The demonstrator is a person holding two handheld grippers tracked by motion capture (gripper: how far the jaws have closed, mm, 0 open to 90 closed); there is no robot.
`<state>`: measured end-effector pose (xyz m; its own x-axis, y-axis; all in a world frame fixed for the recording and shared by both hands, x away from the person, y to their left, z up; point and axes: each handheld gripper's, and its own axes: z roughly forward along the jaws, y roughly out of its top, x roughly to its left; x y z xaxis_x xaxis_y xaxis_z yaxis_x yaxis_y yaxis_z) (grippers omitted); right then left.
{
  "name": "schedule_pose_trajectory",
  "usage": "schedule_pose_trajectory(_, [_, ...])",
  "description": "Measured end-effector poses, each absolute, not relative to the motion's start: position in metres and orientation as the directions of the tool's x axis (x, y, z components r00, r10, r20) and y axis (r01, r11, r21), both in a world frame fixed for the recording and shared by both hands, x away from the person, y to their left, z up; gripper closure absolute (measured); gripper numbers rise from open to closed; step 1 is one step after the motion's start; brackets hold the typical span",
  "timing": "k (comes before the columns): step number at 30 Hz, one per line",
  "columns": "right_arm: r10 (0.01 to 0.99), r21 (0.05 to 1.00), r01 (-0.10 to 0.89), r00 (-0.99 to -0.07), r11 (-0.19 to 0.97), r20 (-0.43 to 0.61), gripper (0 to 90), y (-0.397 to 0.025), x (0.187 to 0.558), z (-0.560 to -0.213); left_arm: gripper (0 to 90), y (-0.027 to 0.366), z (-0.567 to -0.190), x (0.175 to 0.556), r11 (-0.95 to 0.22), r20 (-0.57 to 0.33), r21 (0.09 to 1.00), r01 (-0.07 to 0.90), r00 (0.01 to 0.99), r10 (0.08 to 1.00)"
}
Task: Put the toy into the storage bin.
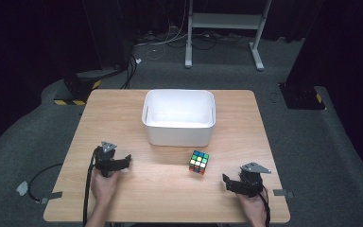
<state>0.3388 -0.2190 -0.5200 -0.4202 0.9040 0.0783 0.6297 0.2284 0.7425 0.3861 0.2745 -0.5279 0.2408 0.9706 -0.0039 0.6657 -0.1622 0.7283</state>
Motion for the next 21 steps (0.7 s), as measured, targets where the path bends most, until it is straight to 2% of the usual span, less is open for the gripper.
schedule_pose_trajectory(21, [0.869,0.74,0.61,-0.49,0.285,0.07,13.8,-0.192,0.322,-0.517,14.5,0.274,-0.528,0.386,-0.162,-0.004,0.728,0.666,0.24,0.971])
